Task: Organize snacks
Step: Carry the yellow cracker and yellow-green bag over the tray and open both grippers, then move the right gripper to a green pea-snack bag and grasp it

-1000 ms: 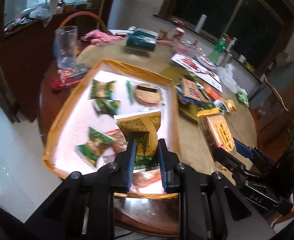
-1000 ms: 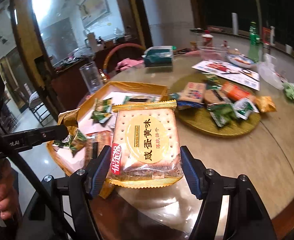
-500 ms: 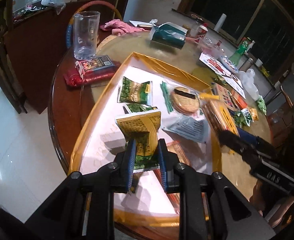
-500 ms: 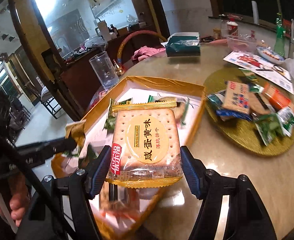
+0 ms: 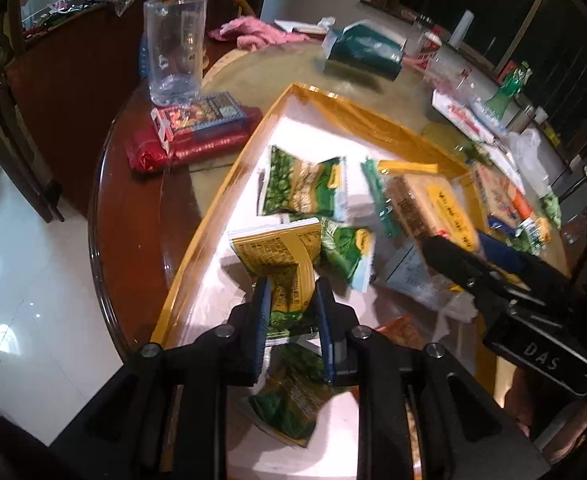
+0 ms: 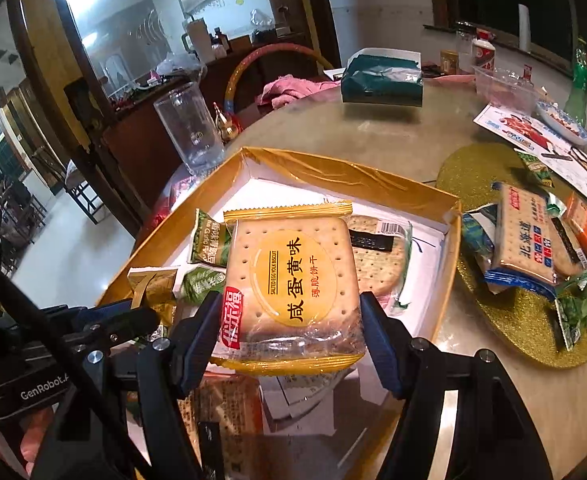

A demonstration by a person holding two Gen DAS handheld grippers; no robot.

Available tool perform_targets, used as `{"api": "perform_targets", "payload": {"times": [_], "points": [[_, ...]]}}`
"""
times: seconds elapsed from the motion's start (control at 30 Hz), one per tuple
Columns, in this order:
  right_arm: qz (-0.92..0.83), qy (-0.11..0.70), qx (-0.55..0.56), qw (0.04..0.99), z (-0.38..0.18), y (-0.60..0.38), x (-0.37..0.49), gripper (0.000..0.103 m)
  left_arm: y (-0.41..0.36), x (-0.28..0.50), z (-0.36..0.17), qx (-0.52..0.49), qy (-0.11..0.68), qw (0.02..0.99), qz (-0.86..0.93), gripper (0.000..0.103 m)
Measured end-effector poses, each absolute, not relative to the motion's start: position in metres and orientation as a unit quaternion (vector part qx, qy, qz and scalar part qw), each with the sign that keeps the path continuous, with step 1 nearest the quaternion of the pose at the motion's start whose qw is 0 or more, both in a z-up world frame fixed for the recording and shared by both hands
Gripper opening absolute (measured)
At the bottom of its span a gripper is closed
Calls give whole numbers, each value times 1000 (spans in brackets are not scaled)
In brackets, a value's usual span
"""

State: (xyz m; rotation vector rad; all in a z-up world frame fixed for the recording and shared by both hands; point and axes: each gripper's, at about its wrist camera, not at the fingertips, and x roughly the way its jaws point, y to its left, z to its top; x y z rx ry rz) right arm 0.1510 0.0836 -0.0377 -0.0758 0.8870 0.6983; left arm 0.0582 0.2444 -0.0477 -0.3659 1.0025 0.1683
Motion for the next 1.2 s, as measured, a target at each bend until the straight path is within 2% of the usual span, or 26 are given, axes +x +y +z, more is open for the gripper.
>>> {"api": "perform_targets", "payload": {"times": [0.1, 0.17, 0.23, 0.27, 0.33, 0.57, 0.8, 1.2], "points": [[323, 426, -31, 845, -43, 84, 153, 70, 246, 58, -54, -179, 481, 855, 83, 29], [325, 429, -24, 842, -43, 81, 153, 70, 245, 55, -53, -178, 476, 857, 82, 58], [335, 429, -11, 839, -39, 75, 154, 72, 242, 48, -45, -176, 459, 866, 91, 76], [336, 427, -4, 840, -36, 70, 153, 74, 239, 44, -40, -174, 451, 871, 91, 79], [346, 411, 21, 843, -25, 53, 146, 81, 229, 36, -29, -167, 437, 881, 75, 79], [351, 388, 76, 849, -9, -31, 104, 81, 165, 15, 0, -147, 412, 899, 19, 79], [318, 386, 84, 862, -18, -112, 66, 81, 89, 8, 4, -93, 419, 903, -16, 79], [254, 400, 141, 869, -29, -189, 72, 81, 39, 3, 5, -86, 427, 899, -37, 79]]}}
